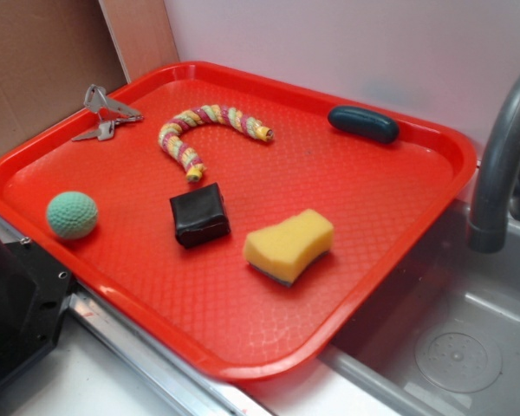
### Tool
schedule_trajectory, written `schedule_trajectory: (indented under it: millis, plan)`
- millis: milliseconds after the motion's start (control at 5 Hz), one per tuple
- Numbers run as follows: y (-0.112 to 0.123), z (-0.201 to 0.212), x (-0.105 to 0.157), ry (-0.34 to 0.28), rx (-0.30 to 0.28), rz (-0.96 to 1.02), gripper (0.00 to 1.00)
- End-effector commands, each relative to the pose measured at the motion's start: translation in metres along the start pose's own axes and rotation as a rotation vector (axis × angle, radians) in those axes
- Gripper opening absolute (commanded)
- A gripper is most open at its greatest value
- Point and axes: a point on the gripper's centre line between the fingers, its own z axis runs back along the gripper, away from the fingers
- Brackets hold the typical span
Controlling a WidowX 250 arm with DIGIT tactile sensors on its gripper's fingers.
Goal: Grab the silver keys.
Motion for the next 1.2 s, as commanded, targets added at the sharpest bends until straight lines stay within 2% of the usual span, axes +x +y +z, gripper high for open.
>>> schedule_trajectory:
  millis: [0,200,400,600,800,1000]
  plan:
    - [0.000,0.000,0.000,0.000,0.000,0.000,1.00]
    - [0.028,-0.029,0.008,0.005,0.002,0.196,1.00]
    - [0.049,-0.051,0.026,-0.074,0.004,0.443,1.00]
    - [0.063,-0.068,0.050,-0.138,0.077,0.647,1.00]
    - [0.078,-0.083,0.067,-0.155,0.138,0.812,1.00]
    - [0.078,-0.083,0.067,-0.155,0.138,0.812,1.00]
